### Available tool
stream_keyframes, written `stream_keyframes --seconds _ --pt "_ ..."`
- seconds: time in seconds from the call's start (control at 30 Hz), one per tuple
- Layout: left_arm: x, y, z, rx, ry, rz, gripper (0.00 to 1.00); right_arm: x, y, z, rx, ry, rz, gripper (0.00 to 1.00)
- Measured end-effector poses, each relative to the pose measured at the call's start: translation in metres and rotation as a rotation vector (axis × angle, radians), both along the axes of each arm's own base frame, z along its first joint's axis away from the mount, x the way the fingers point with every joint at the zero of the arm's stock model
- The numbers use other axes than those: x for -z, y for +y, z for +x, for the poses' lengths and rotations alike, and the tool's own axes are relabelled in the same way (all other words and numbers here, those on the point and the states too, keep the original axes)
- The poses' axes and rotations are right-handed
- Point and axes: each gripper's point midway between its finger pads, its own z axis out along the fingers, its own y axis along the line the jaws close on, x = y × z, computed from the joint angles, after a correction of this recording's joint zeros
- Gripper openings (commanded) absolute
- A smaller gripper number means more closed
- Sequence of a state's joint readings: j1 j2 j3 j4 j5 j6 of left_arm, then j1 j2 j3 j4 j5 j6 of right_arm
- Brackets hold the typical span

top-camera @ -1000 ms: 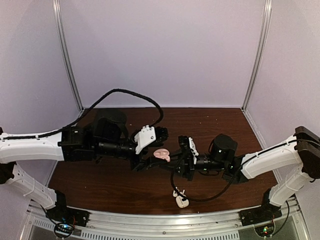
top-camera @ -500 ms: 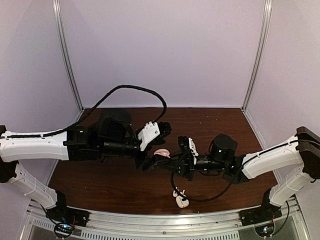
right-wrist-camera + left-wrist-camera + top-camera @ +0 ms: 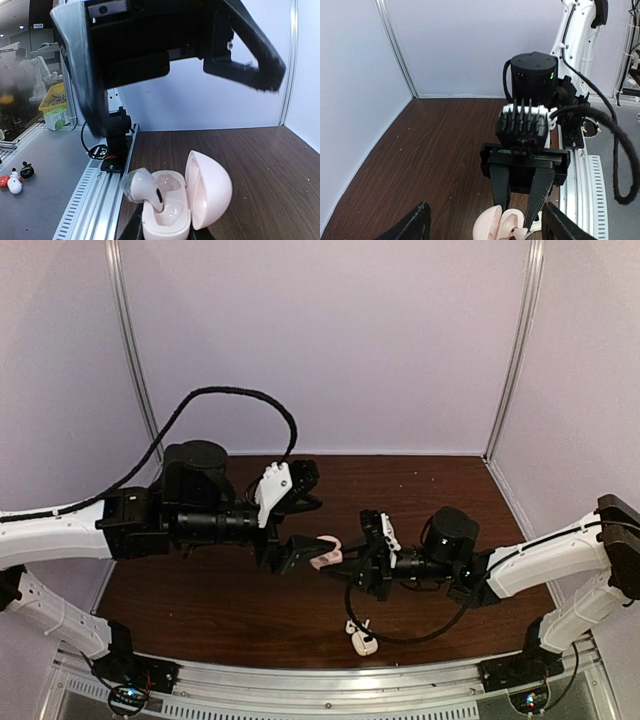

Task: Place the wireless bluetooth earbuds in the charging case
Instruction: Adjust the right earbud in the right side groove of the charging case.

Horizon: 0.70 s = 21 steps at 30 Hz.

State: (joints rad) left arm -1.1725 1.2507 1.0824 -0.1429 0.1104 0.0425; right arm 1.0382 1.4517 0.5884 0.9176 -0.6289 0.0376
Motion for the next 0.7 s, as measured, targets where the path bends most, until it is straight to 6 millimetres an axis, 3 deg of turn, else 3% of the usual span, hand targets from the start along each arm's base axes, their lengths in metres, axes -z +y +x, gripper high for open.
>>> stream_keyframes --seconds 0.1,0.2,0.7 --pt "-0.019 0.004 -0.004 0.011 -0.009 -0.056 0.77 0.000 0.000 0.000 -0.001 0.015 0.000 0.00" --pt "-0.023 0.005 -0.006 0.017 -0.005 -0.072 0.75 0.000 0.000 0.000 -0.003 0.023 0.000 0.00" --pt "0.004 0.012 -0.012 0.086 -0.001 0.034 0.69 0.002 -0.001 -0.011 -0.067 0.047 -0.006 0.00"
